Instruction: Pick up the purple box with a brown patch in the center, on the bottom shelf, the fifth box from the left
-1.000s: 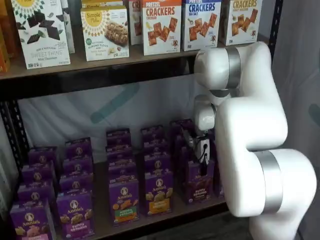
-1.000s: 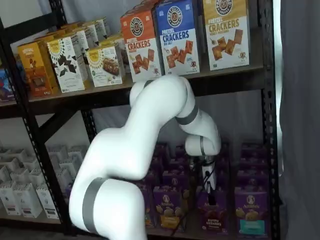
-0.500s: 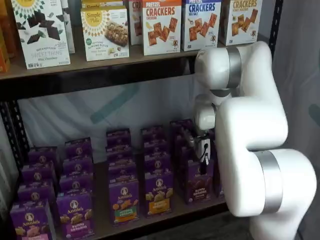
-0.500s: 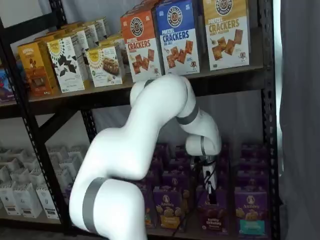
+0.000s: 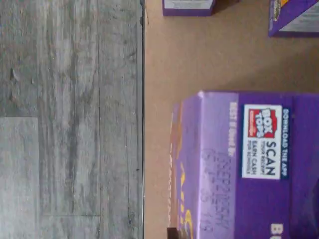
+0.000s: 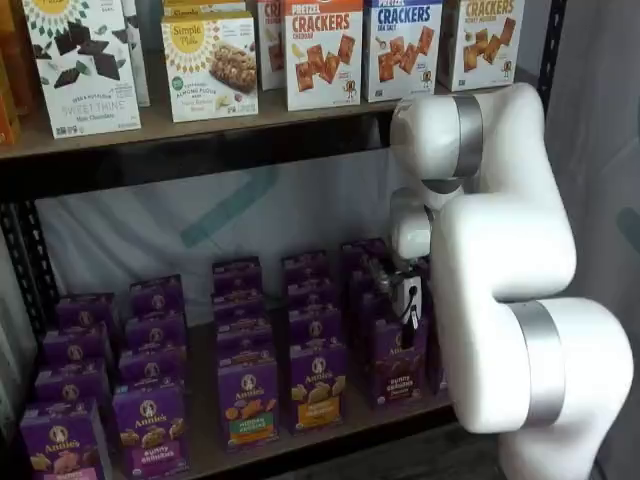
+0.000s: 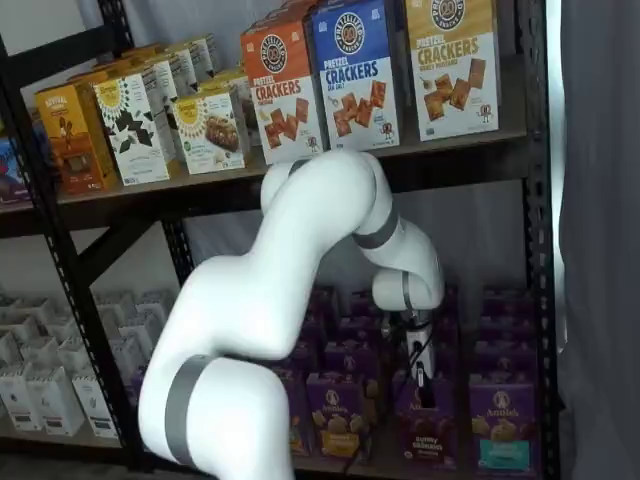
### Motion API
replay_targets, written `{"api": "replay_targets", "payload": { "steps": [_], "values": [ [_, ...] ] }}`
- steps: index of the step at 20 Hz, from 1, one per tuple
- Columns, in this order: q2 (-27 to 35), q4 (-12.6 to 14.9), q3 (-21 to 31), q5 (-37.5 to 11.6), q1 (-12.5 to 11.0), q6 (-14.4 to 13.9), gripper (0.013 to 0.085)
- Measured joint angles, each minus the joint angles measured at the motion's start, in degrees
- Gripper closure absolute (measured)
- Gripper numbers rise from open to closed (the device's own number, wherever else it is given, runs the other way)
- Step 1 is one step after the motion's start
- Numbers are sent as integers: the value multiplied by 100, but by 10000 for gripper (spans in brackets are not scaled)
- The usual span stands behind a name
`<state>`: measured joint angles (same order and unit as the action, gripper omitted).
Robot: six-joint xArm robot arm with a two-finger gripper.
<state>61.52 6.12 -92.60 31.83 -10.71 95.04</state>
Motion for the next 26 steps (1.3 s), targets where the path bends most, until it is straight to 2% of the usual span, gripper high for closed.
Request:
{"api": "replay_targets", "payload": {
  "steps": [1, 2, 5, 7, 8, 9, 15, 19, 22, 26],
  "values": [
    [4, 13, -15, 28, 5, -15, 530],
    [8, 23, -32, 62, 10, -27, 570],
    [10, 47, -43, 110, 24, -62, 610],
    [-2, 58, -24, 103, 28, -77, 690],
    [-10, 61, -9, 93, 28, -79, 690],
    [-19, 60, 6, 82, 28, -78, 730],
    [-143, -38, 192, -11, 7, 24, 730],
    [-376, -375, 561, -269, 8, 313, 730],
    [-696, -520, 996, -384, 23, 426, 730],
    [-1249, -577, 1741, -589, 46, 456, 730]
  ]
}}
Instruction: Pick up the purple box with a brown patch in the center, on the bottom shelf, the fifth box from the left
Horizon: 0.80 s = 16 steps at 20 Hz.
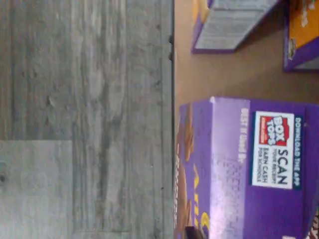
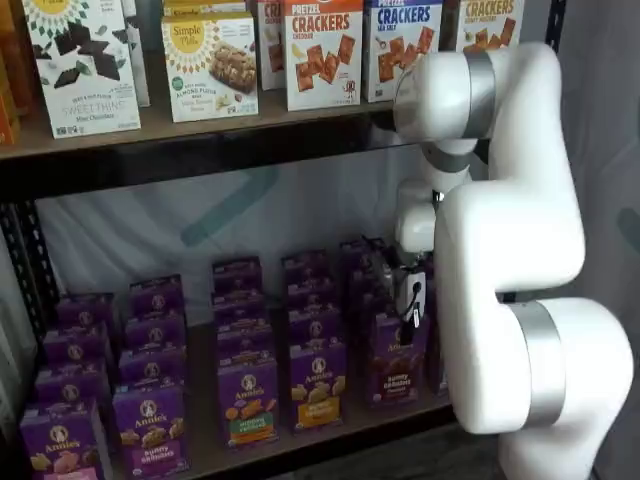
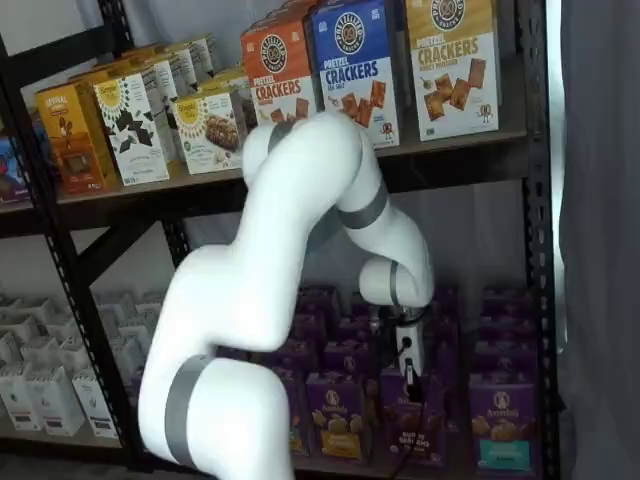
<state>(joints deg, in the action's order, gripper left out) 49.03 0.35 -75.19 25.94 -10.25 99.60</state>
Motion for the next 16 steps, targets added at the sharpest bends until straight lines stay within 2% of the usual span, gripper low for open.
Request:
{"api": "replay_targets", "payload": {
  "steps": [7, 16],
  "values": [
    [-1015, -113, 1437, -498, 87, 24, 730],
    [-2400, -106, 3273, -957, 323, -212, 730]
  ]
}}
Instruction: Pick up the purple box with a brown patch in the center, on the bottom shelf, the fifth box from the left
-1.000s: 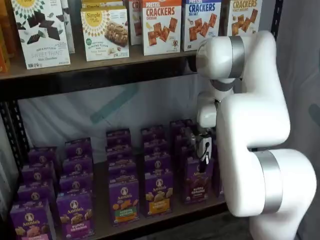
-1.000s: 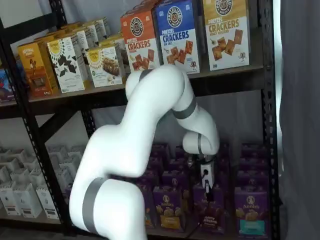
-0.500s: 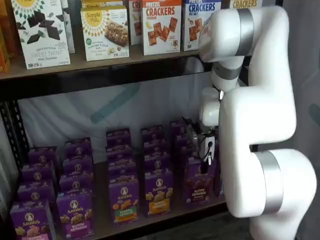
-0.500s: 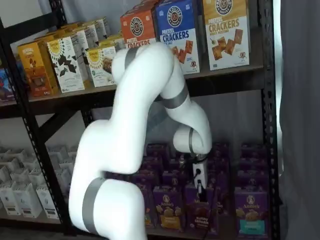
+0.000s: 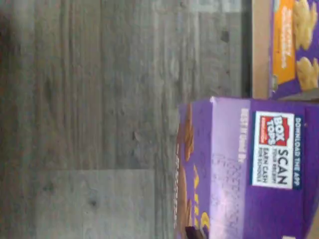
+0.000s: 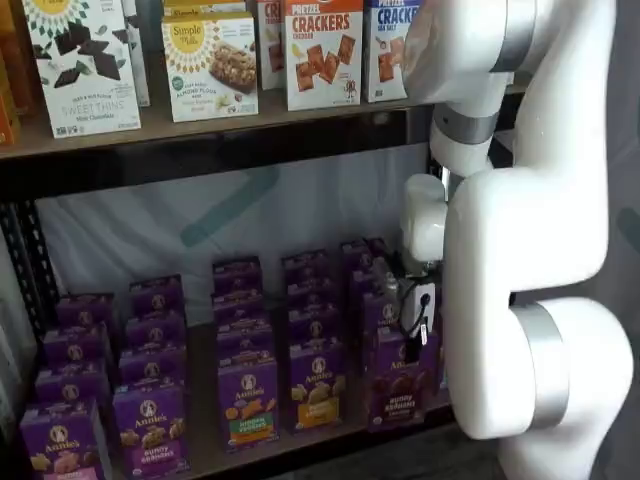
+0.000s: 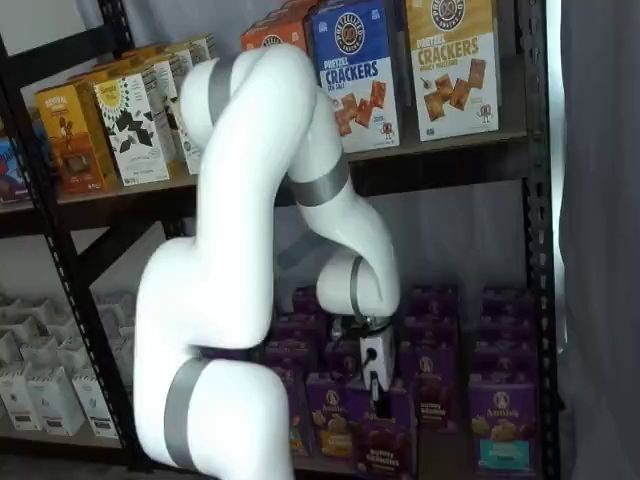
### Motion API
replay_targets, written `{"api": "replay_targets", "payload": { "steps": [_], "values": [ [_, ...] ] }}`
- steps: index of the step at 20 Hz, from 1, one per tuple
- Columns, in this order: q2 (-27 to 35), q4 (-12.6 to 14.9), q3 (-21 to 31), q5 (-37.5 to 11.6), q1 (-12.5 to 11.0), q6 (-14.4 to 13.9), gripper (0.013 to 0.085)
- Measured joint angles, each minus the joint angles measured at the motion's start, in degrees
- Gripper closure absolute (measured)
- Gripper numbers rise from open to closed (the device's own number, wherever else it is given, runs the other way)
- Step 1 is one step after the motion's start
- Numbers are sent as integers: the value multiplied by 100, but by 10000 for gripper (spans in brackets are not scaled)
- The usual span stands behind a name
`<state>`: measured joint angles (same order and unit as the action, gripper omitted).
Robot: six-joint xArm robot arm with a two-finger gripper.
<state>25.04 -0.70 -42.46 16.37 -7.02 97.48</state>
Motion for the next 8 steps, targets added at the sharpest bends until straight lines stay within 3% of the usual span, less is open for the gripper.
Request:
{"api": "replay_targets", "payload": {
  "steps": [8],
  "values": [
    [-1299, -354, 1461, -208, 281, 60, 730]
  ]
}}
